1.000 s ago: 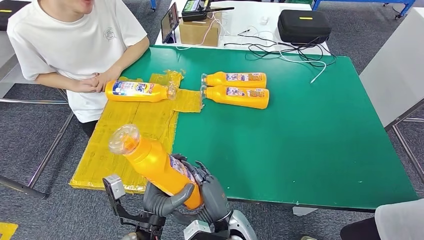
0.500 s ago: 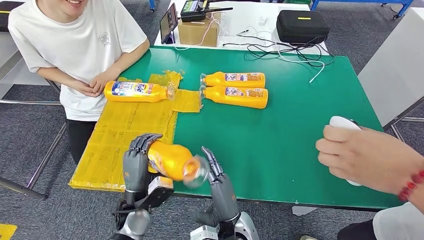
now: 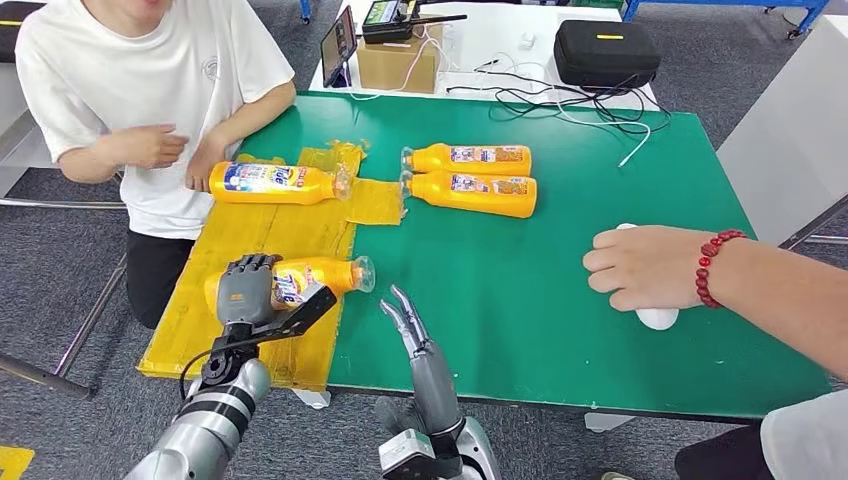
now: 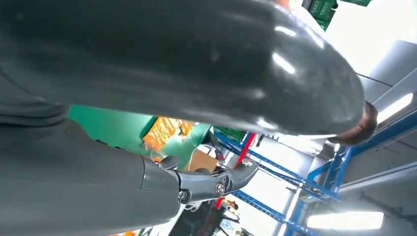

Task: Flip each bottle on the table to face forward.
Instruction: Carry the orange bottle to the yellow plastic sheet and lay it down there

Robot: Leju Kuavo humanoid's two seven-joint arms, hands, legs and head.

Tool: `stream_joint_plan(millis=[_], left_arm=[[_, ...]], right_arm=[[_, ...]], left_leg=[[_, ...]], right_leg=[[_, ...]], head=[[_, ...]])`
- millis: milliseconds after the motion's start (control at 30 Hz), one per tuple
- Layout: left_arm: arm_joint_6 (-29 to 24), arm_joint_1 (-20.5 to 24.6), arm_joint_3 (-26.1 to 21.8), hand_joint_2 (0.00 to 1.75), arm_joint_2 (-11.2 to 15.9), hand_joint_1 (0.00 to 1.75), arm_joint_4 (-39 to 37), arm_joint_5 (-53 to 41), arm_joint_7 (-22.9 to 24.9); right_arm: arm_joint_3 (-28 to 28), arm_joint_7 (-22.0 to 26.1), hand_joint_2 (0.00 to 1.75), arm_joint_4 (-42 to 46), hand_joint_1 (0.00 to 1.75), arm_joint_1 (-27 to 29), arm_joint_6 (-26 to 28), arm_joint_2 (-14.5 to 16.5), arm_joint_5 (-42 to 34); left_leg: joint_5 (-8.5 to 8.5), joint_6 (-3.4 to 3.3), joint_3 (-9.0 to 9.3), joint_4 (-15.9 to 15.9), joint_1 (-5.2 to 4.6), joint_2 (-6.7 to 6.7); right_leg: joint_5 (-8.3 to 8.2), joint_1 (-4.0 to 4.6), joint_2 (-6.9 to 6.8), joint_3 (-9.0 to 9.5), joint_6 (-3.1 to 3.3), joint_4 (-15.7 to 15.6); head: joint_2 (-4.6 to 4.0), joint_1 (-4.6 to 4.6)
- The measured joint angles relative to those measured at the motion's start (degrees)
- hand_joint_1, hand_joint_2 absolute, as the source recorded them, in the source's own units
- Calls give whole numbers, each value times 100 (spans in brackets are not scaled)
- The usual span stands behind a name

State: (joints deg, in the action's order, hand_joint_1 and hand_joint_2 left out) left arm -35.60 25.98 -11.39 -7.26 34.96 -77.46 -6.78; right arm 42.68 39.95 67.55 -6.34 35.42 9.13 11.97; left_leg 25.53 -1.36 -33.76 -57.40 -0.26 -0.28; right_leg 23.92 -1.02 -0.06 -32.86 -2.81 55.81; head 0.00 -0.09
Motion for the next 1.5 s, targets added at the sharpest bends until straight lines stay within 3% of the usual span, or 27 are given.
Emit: stream_joint_plan(millis=[200,333,367,533,867,1000,1133,1267,1500], left_arm=[[564,483,235,175,291,170,-686,-210,310],[1073,643,368,175,405,12,-919,-219,253],[1193,677,392,175,421,3,-956,-202,242],[1944,845,473,175,439,0,-1070,76,85],[3108,1039,497,175,435,0,-1097,958,-683],[3518,1062,518,0,426,0,-1059,1386,-1024],[3664,1035,613,0,406,0,-937,1925,-1358],[3160,871,744,175,270,0,-665,2581,-1706],[1942,234,1044,175,-189,0,628,4891,-2414]], right_arm=[[9,0,0,-42,0,1,57,-6,-118],[-15,0,0,-41,0,31,70,-25,-105],[-32,0,0,-39,0,46,68,-28,-93],[-189,0,0,-2,0,128,-47,-8,39],[-327,0,0,25,0,170,-338,8,-15],[-330,0,0,26,0,170,-339,11,-69],[-340,0,0,25,0,166,-340,28,-41],[-342,0,0,25,0,152,-325,31,-73],[-239,0,0,25,0,101,55,13,150]], left_leg=[[3,3,37,3,-1,-1],[0,9,59,6,1,0],[-1,10,65,7,1,0],[-1,10,97,7,0,-2],[-2,8,111,6,-8,-49],[1,9,133,7,-9,-78],[0,8,131,6,-10,-80],[-7,4,101,2,-10,-70],[-9,1,38,-3,-10,-56]], right_leg=[[5,1,0,32,3,-2],[5,4,0,51,7,-1],[5,4,0,58,7,-1],[5,2,0,92,7,0],[15,-9,-22,96,-3,-2],[40,-12,-47,89,-1,-3],[36,-12,-48,89,-6,-2],[20,-12,-46,105,-6,1],[12,-12,-40,48,-11,1]], head=[[1,-1],[1,-1],[1,-1],[0,-1],[0,-2],[0,0],[1,-2],[0,1],[0,-1]])
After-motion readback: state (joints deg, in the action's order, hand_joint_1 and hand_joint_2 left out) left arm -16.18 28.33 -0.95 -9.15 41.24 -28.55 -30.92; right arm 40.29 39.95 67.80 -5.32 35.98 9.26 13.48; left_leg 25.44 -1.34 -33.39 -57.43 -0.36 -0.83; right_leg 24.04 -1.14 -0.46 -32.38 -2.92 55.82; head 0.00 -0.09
